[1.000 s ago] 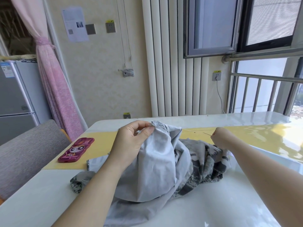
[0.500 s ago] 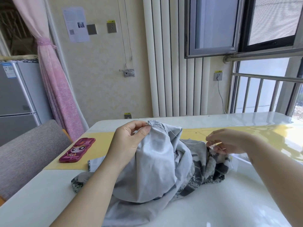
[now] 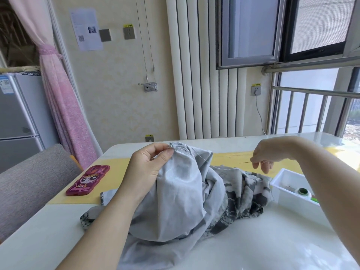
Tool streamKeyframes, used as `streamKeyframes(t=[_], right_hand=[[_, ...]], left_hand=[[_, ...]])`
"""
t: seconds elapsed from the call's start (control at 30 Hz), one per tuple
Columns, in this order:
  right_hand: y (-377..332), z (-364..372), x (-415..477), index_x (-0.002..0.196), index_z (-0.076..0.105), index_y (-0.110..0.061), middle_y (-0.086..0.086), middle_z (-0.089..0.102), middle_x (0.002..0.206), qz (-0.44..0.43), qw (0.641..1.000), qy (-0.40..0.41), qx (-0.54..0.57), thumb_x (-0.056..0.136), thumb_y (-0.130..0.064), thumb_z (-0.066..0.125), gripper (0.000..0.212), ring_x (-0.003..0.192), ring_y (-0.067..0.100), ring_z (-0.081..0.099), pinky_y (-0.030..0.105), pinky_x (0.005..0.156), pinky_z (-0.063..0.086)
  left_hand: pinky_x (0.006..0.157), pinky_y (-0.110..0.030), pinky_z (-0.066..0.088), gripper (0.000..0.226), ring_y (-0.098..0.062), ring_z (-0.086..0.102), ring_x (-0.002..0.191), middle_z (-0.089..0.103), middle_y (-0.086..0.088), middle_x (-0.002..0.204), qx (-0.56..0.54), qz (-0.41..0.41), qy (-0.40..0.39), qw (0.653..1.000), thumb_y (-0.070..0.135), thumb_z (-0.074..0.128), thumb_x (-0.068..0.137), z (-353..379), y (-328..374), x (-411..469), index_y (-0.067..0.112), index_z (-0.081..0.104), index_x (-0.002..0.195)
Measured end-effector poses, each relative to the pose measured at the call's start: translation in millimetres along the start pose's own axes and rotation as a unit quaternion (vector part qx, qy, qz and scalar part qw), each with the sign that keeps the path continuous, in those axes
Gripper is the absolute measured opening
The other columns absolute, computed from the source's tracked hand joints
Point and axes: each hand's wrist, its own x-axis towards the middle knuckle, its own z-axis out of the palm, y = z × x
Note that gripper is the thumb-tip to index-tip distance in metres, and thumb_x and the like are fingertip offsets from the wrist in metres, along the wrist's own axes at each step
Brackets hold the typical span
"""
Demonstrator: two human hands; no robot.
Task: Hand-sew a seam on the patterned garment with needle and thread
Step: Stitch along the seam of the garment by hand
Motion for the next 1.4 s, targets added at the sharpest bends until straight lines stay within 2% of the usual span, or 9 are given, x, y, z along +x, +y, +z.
streamKeyframes(t=[0.17,0.3,0.43,0.63,0.77,0.87,0.97,1.23,1.4], right_hand=[[-14,2,12,0.089,0.066,-0.023,0.004,0.063,0.097,-0.04,0.977,0.203,0.056,0.099,-0.027,0.04,0.028,0.095,0.021,0.054,0.031,0.085,0.037],[-20,9,21,0.072,0.061,-0.042,-0.003,0.06,0.097,-0.098,0.888,0.366,0.26,0.091,-0.04,0.053,0.021,0.112,0.028,0.041,0.034,0.083,0.029],[-28,7,10,0.092,0.068,-0.023,-0.006,0.063,0.09,-0.148,0.806,0.302,0.488,0.086,-0.032,0.067,0.01,0.098,0.016,0.051,0.025,0.07,0.038],[-28,-5,8,0.087,0.062,-0.017,-0.004,0.06,0.091,-0.129,0.75,0.219,0.61,0.086,-0.023,0.066,0.007,0.1,0.017,0.05,0.033,0.09,0.037],[-54,-7,-23,0.081,0.056,-0.011,0.005,0.071,0.088,-0.268,0.667,0.091,0.69,0.086,-0.01,0.059,0.006,0.083,0.019,0.063,0.029,0.079,0.052],[-80,1,-56,0.072,0.06,-0.013,0.017,0.067,0.11,-0.346,0.721,0.014,0.6,0.07,-0.017,0.067,0.009,0.062,0.012,0.063,0.019,0.058,0.05],[-99,20,-76,0.07,0.064,-0.015,0.013,0.067,0.115,-0.386,0.756,-0.013,0.529,0.069,-0.022,0.07,0.009,0.067,0.017,0.069,0.022,0.063,0.053],[-111,43,-63,0.079,0.069,-0.013,0.006,0.073,0.074,-0.365,0.808,0.215,0.41,0.084,-0.012,0.069,0.005,0.069,0.015,0.067,0.028,0.07,0.056],[-104,40,-60,0.076,0.07,-0.009,0.011,0.071,0.07,-0.363,0.808,0.19,0.423,0.081,-0.01,0.07,0.005,0.067,0.021,0.067,0.033,0.073,0.057]], left_hand=[[0.09,-0.029,0.047,0.009,-0.007,0.063,0.087,0.072,0.009,0.085,0.002,-0.007,-0.006,1.0,0.018,0.067,0.085,6,1,-3,0.024,0.073,0.082],[0.084,-0.025,0.044,0.013,-0.006,0.061,0.083,0.07,0.013,0.081,0.009,-0.005,-0.014,1.0,0.018,0.069,0.083,8,3,-4,0.027,0.073,0.076],[0.082,-0.022,0.043,0.015,-0.005,0.061,0.081,0.07,0.013,0.081,0.016,0.0,-0.022,1.0,0.018,0.069,0.084,6,5,-3,0.03,0.073,0.075],[0.085,-0.024,0.045,0.012,-0.006,0.061,0.082,0.071,0.01,0.083,0.021,0.005,-0.03,0.999,0.019,0.069,0.083,5,9,-3,0.028,0.074,0.078],[0.088,-0.029,0.047,0.01,-0.008,0.063,0.084,0.072,0.008,0.084,0.038,0.003,-0.046,0.998,0.019,0.069,0.084,9,14,-3,0.028,0.073,0.082],[0.088,-0.034,0.049,0.011,-0.011,0.064,0.084,0.073,0.007,0.083,0.064,0.007,-0.044,0.997,0.02,0.069,0.086,12,17,-2,0.029,0.073,0.081],[0.092,-0.042,0.048,0.004,-0.019,0.066,0.094,0.074,0.003,0.091,0.072,0.01,-0.046,0.996,0.024,0.07,0.085,11,19,-1,0.025,0.074,0.084],[0.093,-0.04,0.05,0.005,-0.022,0.067,0.095,0.074,0.005,0.089,0.066,-0.003,-0.086,0.994,0.026,0.071,0.082,12,18,-3,0.024,0.074,0.079],[0.099,-0.036,0.048,0.02,-0.014,0.067,0.099,0.075,0.003,0.094,0.068,-0.024,-0.156,0.985,0.041,0.073,0.073,7,17,-3,0.024,0.076,0.085]])
